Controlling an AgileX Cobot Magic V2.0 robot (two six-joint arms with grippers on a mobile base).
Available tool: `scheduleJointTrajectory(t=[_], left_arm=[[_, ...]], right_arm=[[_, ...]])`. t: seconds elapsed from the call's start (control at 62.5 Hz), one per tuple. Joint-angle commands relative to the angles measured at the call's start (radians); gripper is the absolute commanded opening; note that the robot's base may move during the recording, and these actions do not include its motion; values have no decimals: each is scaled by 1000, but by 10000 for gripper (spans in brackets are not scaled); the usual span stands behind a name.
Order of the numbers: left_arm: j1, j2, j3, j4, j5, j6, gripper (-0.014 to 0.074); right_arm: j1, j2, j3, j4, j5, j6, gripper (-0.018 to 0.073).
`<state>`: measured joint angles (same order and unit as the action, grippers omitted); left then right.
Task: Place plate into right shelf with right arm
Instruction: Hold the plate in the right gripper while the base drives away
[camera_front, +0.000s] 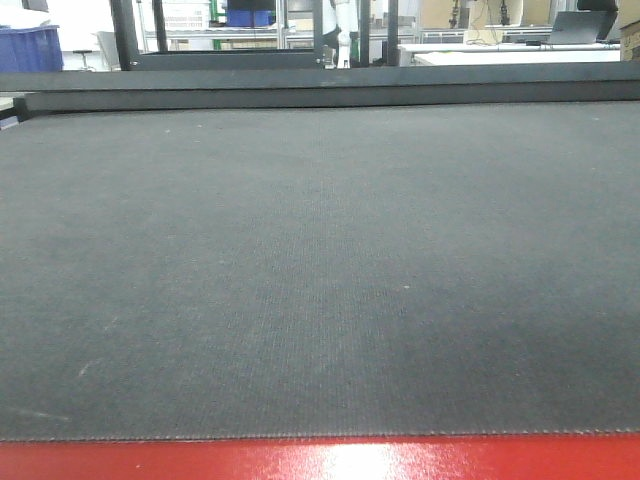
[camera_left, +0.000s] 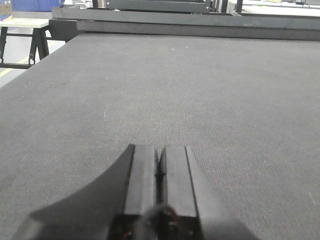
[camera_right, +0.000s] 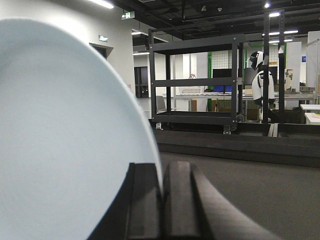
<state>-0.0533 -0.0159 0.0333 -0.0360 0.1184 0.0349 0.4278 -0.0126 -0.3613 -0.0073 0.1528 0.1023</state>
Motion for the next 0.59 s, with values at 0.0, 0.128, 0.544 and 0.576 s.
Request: scheduleJointTrajectory(t=[0.0,0.128,0.544,0.576], left_arm=[[1,-7,8,-6,-86,-3,-47],[1,-7,8,-6,-86,-3,-47],[1,-7,8,-6,-86,-3,-47],[1,-7,8,-6,-86,-3,-47]], right_arm=[[-2,5,-24,-11,-105,5,64],[-2,5,-24,-11,-105,5,64],[-2,5,-24,-11,-105,5,64],[-2,5,-24,-11,-105,5,64]])
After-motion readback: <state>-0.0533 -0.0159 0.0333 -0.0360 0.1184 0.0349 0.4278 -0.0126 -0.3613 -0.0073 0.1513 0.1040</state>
